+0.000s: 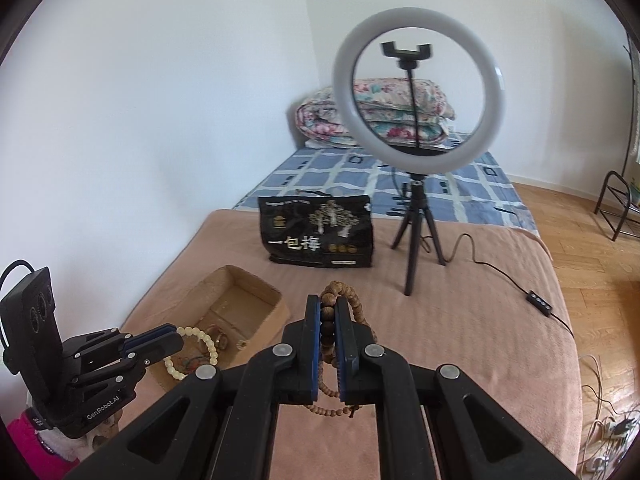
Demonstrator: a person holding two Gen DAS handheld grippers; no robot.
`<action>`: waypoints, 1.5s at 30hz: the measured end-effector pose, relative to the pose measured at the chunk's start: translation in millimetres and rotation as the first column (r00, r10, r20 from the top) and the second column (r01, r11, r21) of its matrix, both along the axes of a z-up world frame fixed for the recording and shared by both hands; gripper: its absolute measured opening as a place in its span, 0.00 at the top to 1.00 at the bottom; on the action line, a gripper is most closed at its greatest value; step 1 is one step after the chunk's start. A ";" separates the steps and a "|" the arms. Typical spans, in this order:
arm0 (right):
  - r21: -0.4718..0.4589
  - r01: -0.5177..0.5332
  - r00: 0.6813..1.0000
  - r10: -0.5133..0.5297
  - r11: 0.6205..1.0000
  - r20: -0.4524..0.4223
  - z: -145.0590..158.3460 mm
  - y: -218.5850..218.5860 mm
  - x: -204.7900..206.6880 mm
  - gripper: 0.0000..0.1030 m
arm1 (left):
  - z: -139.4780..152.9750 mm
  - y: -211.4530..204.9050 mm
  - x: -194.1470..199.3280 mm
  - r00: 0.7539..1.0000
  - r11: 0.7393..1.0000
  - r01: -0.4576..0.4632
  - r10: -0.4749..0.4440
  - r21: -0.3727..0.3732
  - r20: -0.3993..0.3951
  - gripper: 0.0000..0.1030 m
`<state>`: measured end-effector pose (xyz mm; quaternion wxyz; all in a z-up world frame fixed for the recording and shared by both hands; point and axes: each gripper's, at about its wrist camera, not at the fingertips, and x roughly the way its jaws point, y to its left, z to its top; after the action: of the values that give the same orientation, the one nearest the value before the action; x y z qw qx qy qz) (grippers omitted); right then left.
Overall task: Organize jewelry
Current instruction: 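Lift and carry the cream bracelet and brown mala in both grippers over the box, then open both grippers to drop the bracelet and mala into the box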
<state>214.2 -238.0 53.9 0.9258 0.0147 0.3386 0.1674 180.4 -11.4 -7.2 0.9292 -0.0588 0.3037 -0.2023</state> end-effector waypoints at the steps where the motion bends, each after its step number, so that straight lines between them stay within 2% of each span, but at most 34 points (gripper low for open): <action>1: 0.001 -0.007 1.000 0.007 1.000 0.000 0.3 5.0 1.3 0.96 | -0.6 8.1 -0.3 1.000 1.000 -0.011 0.011 -0.003 -0.002 0.95; 7: 0.001 -0.064 0.998 0.064 0.998 -0.007 -2.9 43.3 10.6 0.96 | -5.3 46.7 -0.6 0.998 0.998 -0.057 0.057 -0.014 -0.010 0.95; 21: -0.006 -0.161 0.987 0.161 0.987 -0.023 -15.4 115.7 29.9 0.96 | -19.3 104.2 -3.3 0.992 0.992 -0.124 0.124 -0.002 -0.026 0.95; 30: -0.020 -0.196 0.980 0.195 0.980 -0.044 -29.9 149.6 46.5 0.96 | -34.0 119.4 -1.9 0.989 0.990 -0.140 0.140 -0.007 -0.050 0.95; 45: -0.034 -0.205 0.970 0.198 0.978 -0.142 -81.0 177.7 82.5 0.96 | -63.3 128.7 8.8 0.984 0.990 -0.143 0.143 0.008 -0.108 0.95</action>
<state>296.7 -60.3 -27.1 0.8785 -0.0309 0.4055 0.2508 189.2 117.3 -70.5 0.9236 -0.0911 0.3485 -0.1314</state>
